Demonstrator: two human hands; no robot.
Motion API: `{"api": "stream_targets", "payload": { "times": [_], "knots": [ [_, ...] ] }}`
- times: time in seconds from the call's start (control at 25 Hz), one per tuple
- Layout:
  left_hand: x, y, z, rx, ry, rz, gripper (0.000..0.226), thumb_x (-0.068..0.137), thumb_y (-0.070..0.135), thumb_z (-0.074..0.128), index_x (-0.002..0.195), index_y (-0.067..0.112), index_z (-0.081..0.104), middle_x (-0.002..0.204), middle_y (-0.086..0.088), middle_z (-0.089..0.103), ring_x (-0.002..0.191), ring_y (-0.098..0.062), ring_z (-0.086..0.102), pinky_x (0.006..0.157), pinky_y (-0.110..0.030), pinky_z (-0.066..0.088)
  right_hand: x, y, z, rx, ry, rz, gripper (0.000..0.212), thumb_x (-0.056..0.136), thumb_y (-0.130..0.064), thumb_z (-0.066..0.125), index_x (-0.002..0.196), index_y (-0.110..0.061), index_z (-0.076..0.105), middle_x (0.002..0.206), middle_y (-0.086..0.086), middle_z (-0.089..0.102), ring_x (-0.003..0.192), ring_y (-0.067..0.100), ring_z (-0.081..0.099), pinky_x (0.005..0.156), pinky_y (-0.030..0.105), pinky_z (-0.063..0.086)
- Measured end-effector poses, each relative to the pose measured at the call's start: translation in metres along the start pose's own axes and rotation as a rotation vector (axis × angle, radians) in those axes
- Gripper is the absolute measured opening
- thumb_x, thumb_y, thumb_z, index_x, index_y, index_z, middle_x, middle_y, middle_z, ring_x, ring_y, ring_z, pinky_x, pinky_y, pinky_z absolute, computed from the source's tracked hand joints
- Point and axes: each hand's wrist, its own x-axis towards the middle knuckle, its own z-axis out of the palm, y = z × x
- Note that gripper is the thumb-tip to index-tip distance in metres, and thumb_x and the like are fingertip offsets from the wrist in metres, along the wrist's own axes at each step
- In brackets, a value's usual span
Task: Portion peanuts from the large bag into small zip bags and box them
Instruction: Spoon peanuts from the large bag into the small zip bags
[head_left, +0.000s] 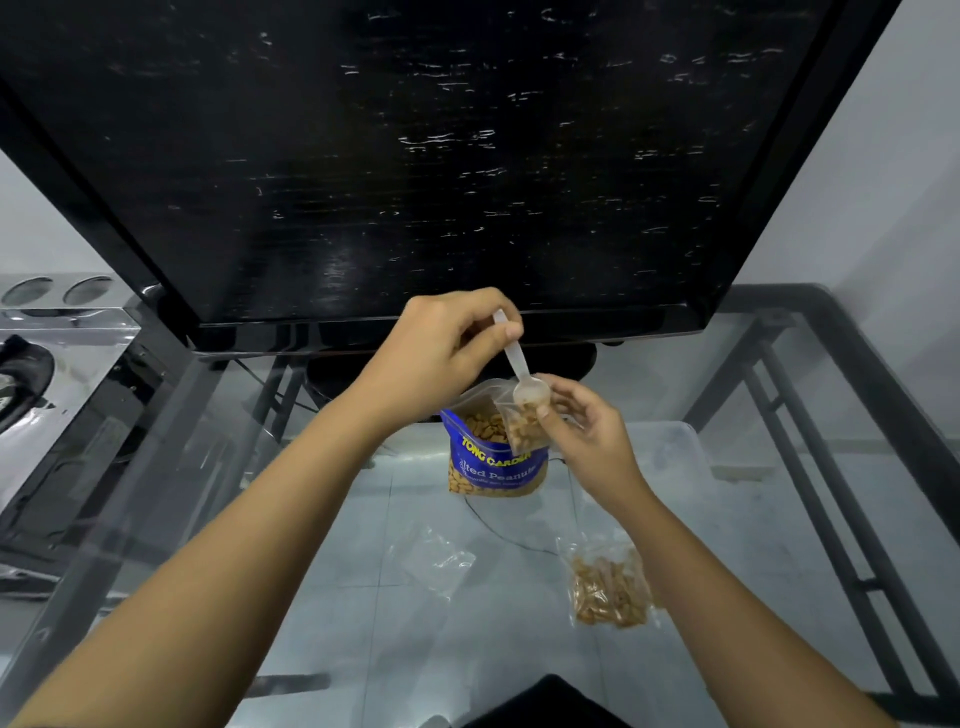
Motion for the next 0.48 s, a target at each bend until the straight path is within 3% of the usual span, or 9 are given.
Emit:
{"api": "stream_targets", "payload": {
  "times": [0.16, 0.28, 0.36, 0.48],
  "knots": [
    [-0.008, 0.013, -0.010, 0.010, 0.172, 0.000, 0.012, 0.092, 0.020, 0.056, 0.086, 0.016, 0.065, 0.063, 0.011, 0.055, 0.059, 0.003, 0.049, 0.055, -0.007, 0.034, -0.010, 0.001, -0.006, 0.038, 0.045, -0.013, 0.030, 0.088, -0.013, 0.059, 0.107, -0.035, 0.055, 0.098, -0.006, 0.068, 0.097, 0.010, 0.064, 0.083, 0.027, 0.053],
    [-0.009, -0.007, -0.006, -0.079, 0.386, -0.199, 0.015, 0.092, 0.025, 0.055, 0.083, 0.017, 0.064, 0.064, -0.008, 0.060, 0.057, -0.006, 0.047, 0.053, -0.021, 0.036, -0.022, 0.002, -0.012, 0.052, 0.087, -0.001, 0.024, 0.088, -0.011, 0.059, 0.096, -0.033, 0.052, 0.095, -0.004, 0.070, 0.094, 0.013, 0.066, 0.079, 0.030, 0.055],
    [-0.012, -0.032, 0.012, -0.170, 0.379, -0.390, 0.015, 0.090, 0.026, 0.056, 0.079, 0.023, 0.064, 0.064, -0.008, 0.061, 0.059, -0.009, 0.052, 0.059, -0.030, 0.045, -0.031, 0.005, -0.016, 0.014, 0.112, 0.014, 0.020, 0.089, -0.008, 0.057, 0.088, -0.028, 0.058, 0.092, -0.005, 0.069, 0.088, 0.009, 0.065, 0.072, 0.024, 0.055],
    [-0.025, -0.063, 0.055, -0.217, 0.275, -0.638, 0.012, 0.089, 0.023, 0.058, 0.090, 0.019, 0.069, 0.070, 0.000, 0.065, 0.067, -0.010, 0.062, 0.078, -0.041, 0.056, -0.053, 0.019, -0.021, -0.058, 0.114, 0.085, 0.018, 0.090, -0.009, 0.055, 0.097, -0.023, 0.065, 0.094, -0.002, 0.067, 0.081, -0.002, 0.061, 0.064, 0.014, 0.052]
  ]
}}
